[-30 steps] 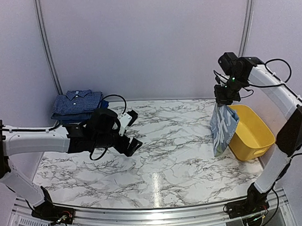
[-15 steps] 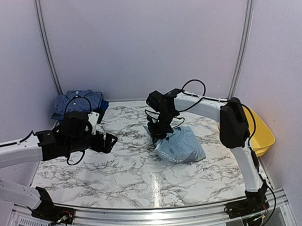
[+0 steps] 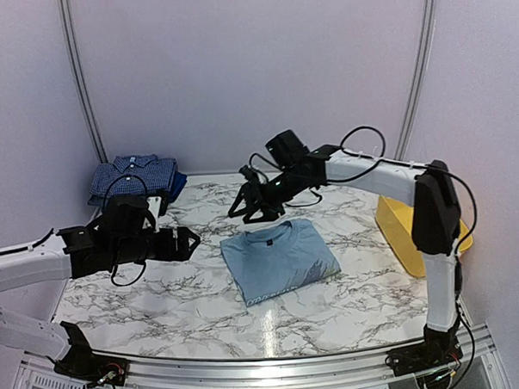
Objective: Fold and stack the mixed laundry pile
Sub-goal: Turn over the square-folded T-shirt at the center of the board, then smooth out the square-folded T-shirt at the center of the board.
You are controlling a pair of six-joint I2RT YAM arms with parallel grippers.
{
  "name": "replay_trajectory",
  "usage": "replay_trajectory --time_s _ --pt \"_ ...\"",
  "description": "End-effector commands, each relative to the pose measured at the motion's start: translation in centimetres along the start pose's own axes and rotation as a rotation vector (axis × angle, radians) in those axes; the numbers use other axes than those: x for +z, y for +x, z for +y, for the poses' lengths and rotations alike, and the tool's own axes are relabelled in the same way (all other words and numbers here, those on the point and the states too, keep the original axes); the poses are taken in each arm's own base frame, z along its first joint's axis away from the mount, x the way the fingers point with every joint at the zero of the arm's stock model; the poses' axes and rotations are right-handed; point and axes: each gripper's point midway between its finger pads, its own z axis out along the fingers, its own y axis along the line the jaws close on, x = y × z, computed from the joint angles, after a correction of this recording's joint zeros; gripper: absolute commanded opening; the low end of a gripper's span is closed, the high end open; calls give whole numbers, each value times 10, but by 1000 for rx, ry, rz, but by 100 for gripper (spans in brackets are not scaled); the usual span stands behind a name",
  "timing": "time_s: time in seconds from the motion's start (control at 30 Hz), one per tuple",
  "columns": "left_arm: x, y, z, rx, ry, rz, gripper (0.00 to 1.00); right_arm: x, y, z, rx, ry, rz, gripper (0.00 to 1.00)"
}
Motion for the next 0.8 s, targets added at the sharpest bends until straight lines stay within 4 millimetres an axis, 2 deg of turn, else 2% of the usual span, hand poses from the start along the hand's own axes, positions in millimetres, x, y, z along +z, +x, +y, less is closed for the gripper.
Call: replay_trajectory --time_s 0.0,0.07,0.17,0.23,0.3,0.4,0.53,0.63,0.77 --pt "25 -4 -52 -20 169 59 99 -82 -23 -43 -44 28 -162 58" --pt "42 -3 -77 14 220 95 99 -96 -15 -83 -29 117 -167 56" --pt "70 -1 -112 43 299 170 99 -105 -4 -127 -13 200 -155 54" --pt "93 4 -131 34 355 205 99 -104 1 -147 -5 222 -142 53" --pt "117 17 -136 17 356 263 99 -97 6 -167 10 248 -125 53" --pt "149 34 -127 -21 311 324 99 -82 18 -187 39 253 -86 52" --pt "179 42 -96 -86 240 358 99 -69 44 -205 103 261 -46 52" --pt "195 41 -67 -115 180 358 99 -66 65 -210 153 255 -31 53" --pt "212 37 -38 -143 144 360 99 -64 85 -201 194 209 -36 54"
